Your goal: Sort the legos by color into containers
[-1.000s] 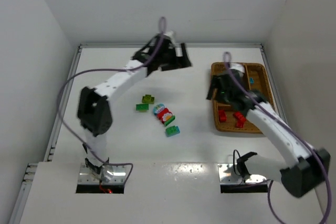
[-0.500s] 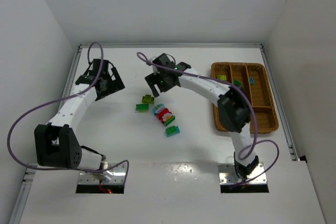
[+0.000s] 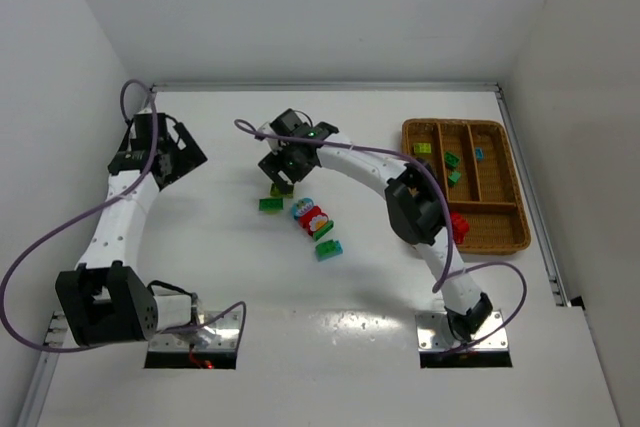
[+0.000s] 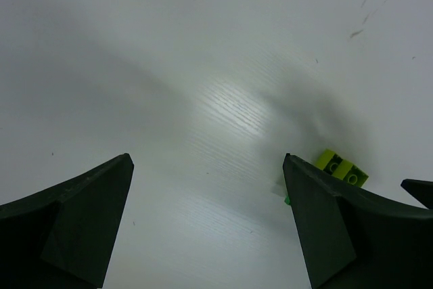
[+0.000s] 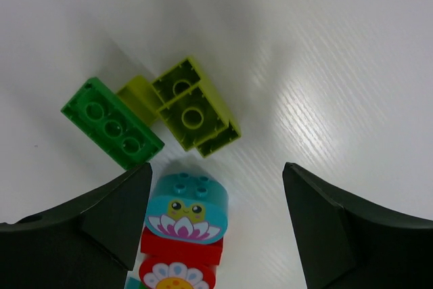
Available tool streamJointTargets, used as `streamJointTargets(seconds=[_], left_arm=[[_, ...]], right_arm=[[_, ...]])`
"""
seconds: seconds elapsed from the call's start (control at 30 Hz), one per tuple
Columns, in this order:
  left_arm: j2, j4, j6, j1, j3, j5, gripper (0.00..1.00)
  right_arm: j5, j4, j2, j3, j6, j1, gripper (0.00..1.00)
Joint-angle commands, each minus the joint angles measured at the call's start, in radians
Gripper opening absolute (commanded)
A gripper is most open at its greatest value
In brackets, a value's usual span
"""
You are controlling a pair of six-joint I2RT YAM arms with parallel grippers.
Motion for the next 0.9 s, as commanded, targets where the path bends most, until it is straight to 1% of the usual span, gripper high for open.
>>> streamJointTargets(seconds=[0.0,0.07,0.13,0.27,0.33,0.43,0.47,0.53,0.57,0.67,0.7,0.77,0.8,0.87], left_arm=[[-0.029,0.004,0.0,0.035,0.002,0.039,1.0],[-0.038,0.004,0.0,0.036,0.002,0.048,1.0],[-0.038,0.004,0.009,0.036,0.002,0.049,1.0],[-0.038,-0.005,0.019,0.045,0.002,0.049,1.0],[-0.048,-0.005,0.019,0.054,0.002,0.049,1.0],[-0.048,-0.014,0.019,0.054,0.002,0.049,1.0],[-0.048,-0.014,0.019,0.054,0.002,0.049,1.0],[-0.057,-0.014,0.019,0.054,0.002,0.049,1.0],[-0.057,-0.014,0.019,0.054,0.002,0.049,1.0],[-0.057,-0.014,0.028,0.054,0.002,0.058,1.0],[-0.057,-0.014,0.028,0.054,0.002,0.058,1.0],[-0.057,-0.014,0.028,0.054,0.002,0.07,1.0],[-0.057,-0.014,0.028,0.054,0.002,0.088,1.0],[-0.048,-0.014,0.058,0.054,0.002,0.157,1.0]], right_arm=[[-0.027,0.007,0.036,0.075,-0.003,0.002,0.79],[-0.027,0.027,0.05,0.075,0.007,0.002,0.77],[-0.027,0.046,0.075,0.085,0.016,0.002,0.77],[-0.045,0.056,0.115,0.113,0.025,0.002,0.73],[-0.045,0.076,0.115,0.113,0.04,0.002,0.71],[-0.036,0.127,0.115,0.095,0.069,0.002,0.63],[-0.036,0.153,0.115,0.095,0.082,-0.007,0.59],[-0.05,0.164,0.124,0.095,0.094,-0.007,0.52],[-0.07,0.164,0.124,0.104,0.103,-0.007,0.47],[-0.07,0.164,0.133,0.104,0.103,-0.007,0.38],[-0.07,0.164,0.12,0.089,0.103,-0.007,0.3],[-0.07,0.184,0.087,0.05,0.125,-0.007,0.26],[-0.07,0.208,0.045,0.027,0.137,-0.016,0.23],[-0.079,0.217,-0.002,-0.023,0.151,-0.025,0.23]])
